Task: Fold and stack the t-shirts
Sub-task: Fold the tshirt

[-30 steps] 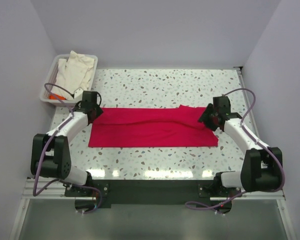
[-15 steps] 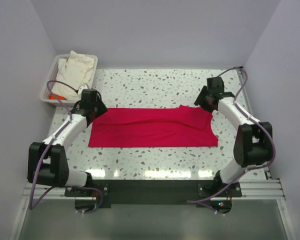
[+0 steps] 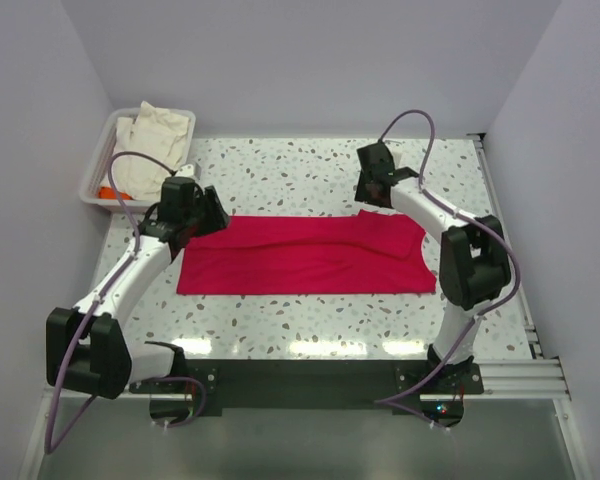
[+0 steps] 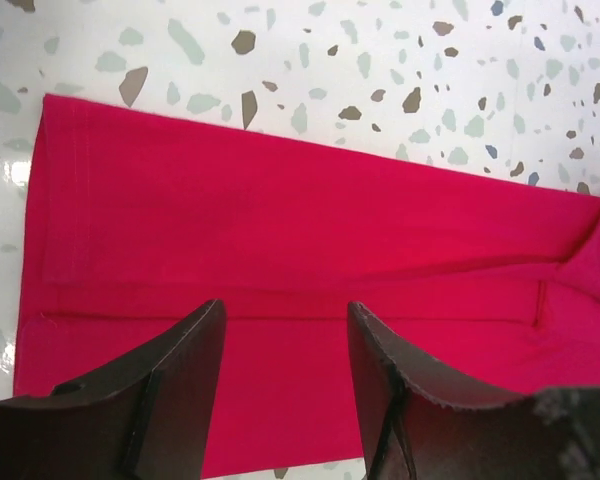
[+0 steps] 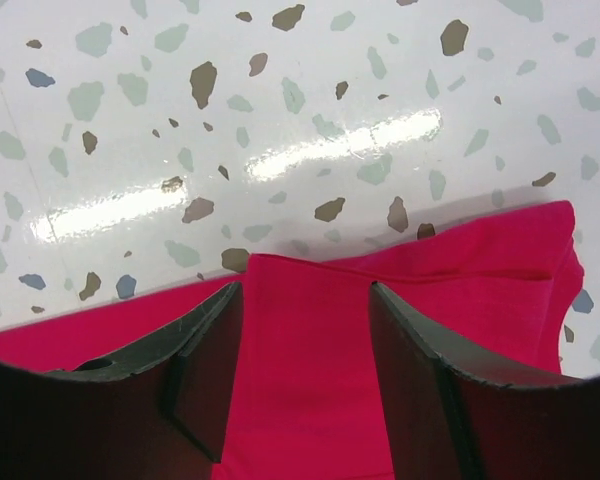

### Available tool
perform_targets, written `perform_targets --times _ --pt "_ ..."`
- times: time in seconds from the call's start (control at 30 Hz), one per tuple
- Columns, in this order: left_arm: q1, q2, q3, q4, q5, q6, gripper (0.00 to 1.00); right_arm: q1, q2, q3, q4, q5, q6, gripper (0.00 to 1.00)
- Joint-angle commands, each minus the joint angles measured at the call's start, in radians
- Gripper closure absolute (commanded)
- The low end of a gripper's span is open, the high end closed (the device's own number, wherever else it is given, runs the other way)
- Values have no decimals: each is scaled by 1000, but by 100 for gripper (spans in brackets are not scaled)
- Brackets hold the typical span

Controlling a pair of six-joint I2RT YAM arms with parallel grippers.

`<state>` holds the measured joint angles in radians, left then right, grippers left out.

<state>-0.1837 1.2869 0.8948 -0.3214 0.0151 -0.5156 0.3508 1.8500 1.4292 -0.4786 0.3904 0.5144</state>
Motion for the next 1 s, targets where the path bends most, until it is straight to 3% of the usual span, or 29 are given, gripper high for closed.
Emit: perform_targets --times 0.0,0.3,0.97 --pt "-2 -75 15 5 31 81 43 26 49 65 -40 160 -24 44" --pt "0 -87 1 27 66 83 43 103 170 162 -86 251 -36 49" --pt "0 -93 -20 30 75 77 43 135 275 221 -117 277 -25 53"
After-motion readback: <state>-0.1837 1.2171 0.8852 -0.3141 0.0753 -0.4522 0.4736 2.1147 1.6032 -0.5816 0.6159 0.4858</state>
